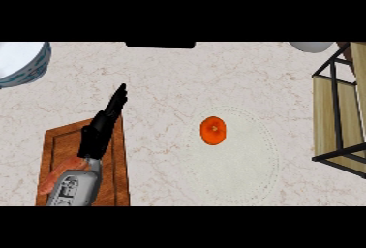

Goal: Pick the tomato from the placemat and place it in the tiered shelf

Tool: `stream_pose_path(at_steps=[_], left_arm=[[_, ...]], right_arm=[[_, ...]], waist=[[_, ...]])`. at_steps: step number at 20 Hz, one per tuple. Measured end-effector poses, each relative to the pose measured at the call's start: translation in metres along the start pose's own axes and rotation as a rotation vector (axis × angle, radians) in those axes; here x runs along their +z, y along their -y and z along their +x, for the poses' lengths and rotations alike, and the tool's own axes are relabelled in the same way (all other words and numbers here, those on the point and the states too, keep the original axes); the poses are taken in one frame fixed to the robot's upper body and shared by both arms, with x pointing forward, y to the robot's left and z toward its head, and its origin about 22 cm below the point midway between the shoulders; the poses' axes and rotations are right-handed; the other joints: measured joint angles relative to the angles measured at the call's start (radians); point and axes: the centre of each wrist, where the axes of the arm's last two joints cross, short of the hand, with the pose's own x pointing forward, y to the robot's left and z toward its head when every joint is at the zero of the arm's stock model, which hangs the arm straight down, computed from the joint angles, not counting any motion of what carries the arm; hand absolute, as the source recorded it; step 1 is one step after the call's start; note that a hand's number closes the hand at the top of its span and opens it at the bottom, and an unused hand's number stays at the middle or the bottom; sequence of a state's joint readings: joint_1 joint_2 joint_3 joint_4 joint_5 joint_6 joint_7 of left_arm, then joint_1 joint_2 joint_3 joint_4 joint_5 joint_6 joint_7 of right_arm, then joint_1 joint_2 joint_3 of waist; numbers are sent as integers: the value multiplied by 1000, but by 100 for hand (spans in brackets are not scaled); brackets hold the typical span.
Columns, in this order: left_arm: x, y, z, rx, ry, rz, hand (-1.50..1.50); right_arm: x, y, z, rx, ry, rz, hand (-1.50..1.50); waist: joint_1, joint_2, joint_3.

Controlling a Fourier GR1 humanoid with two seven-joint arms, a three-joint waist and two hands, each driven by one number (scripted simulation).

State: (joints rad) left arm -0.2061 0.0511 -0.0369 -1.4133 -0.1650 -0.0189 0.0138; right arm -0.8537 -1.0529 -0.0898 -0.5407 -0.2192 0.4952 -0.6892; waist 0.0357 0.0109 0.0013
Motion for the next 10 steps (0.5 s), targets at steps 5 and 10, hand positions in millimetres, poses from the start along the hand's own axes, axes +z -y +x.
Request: stream_pose_path(at_steps=[5, 10], left_arm=[[3, -4, 0, -3, 6, 2, 0], [2, -10, 6, -1, 5, 7, 0]], right_arm=[[-7, 12, 11, -67, -38, 24, -150], [-11, 25, 23, -151, -68, 23, -150]], waist=[[-1, -1, 0], [-5, -2, 0]])
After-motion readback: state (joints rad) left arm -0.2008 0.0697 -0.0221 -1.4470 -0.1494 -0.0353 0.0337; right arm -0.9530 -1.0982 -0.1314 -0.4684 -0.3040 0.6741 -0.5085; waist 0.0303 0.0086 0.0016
